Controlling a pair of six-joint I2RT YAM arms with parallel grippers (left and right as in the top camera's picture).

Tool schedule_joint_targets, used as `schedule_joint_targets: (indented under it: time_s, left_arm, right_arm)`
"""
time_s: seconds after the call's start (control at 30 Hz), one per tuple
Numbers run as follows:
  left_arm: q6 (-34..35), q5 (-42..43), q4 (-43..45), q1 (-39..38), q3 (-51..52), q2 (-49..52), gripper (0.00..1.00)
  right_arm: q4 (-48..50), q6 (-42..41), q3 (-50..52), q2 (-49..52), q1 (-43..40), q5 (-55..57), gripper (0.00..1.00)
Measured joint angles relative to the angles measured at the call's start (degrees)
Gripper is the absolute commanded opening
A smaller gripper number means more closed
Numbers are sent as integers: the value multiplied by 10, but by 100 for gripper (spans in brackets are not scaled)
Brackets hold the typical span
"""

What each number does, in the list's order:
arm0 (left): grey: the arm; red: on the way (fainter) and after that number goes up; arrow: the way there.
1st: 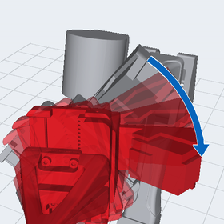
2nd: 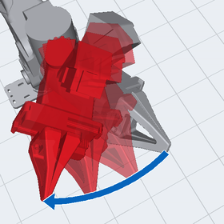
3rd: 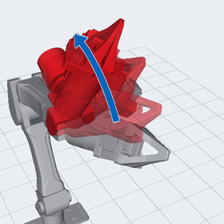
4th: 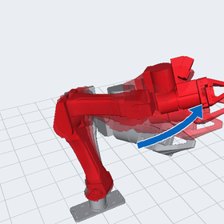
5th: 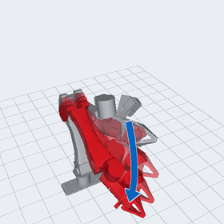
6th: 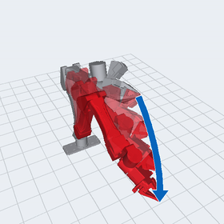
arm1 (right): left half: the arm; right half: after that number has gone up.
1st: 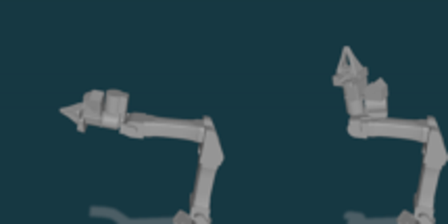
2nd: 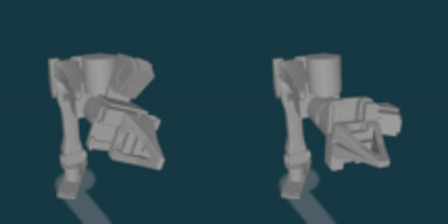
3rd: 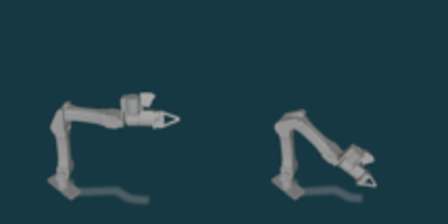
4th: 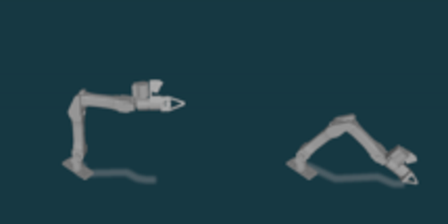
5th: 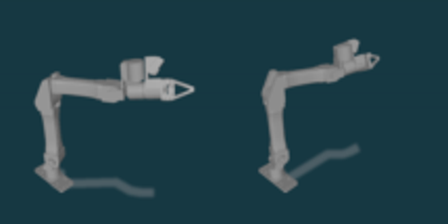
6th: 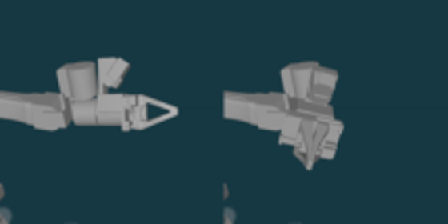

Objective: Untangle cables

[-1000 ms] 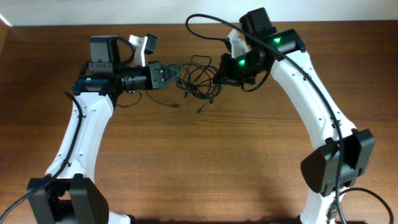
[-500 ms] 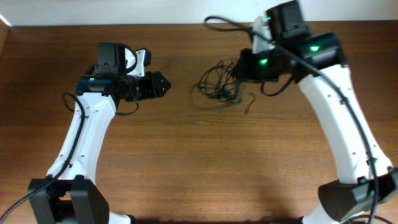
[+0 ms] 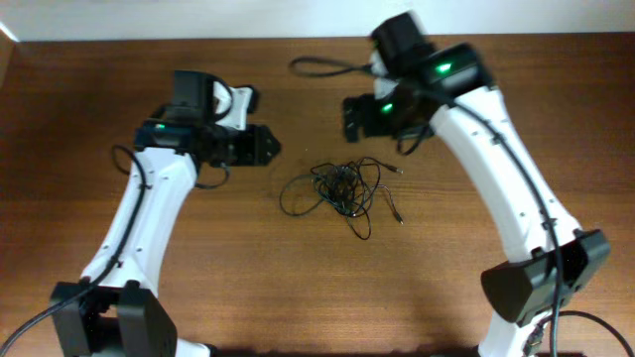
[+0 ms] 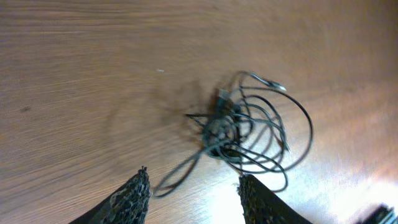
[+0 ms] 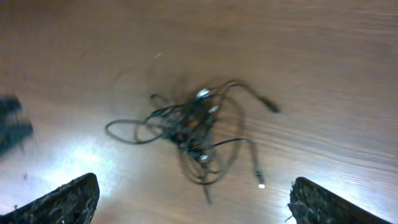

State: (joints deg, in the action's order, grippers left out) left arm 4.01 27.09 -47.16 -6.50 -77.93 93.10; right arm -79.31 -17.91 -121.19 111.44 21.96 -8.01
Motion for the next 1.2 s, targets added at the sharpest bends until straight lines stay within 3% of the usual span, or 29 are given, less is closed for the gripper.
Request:
schedule_joint_targets:
  time_s: [0.17, 0.3, 0.37, 0.47, 0.63, 0.93, 1.1, 1.2]
  left_arm:
    - [5, -42, 0, -116, 0, 0, 27]
    - [42, -64, -2, -164, 7, 0, 15]
    - [106, -86, 0, -188, 29, 0, 10]
    - [230, -165, -1, -233, 53, 19, 13]
    - [353, -238, 30, -249, 58, 86, 13]
    - [381, -255, 154, -249, 60, 190, 14]
    - [387, -256, 176, -249, 60, 193, 38]
    - [389, -257, 182, -251, 57, 209, 34]
  right_arm:
    - [-32, 4, -6, 0, -120, -24, 99]
    - [-36, 8, -6, 0, -124, -35, 99]
    - [-36, 12, -6, 0, -124, -37, 99]
    - [-37, 17, -6, 0, -124, -37, 99]
    - [-42, 21, -6, 0, -124, -37, 99]
    - [-43, 21, -6, 0, -124, -39, 99]
    - [-43, 21, -6, 0, -124, -39, 99]
    - [-43, 21, -6, 0, -124, -39, 99]
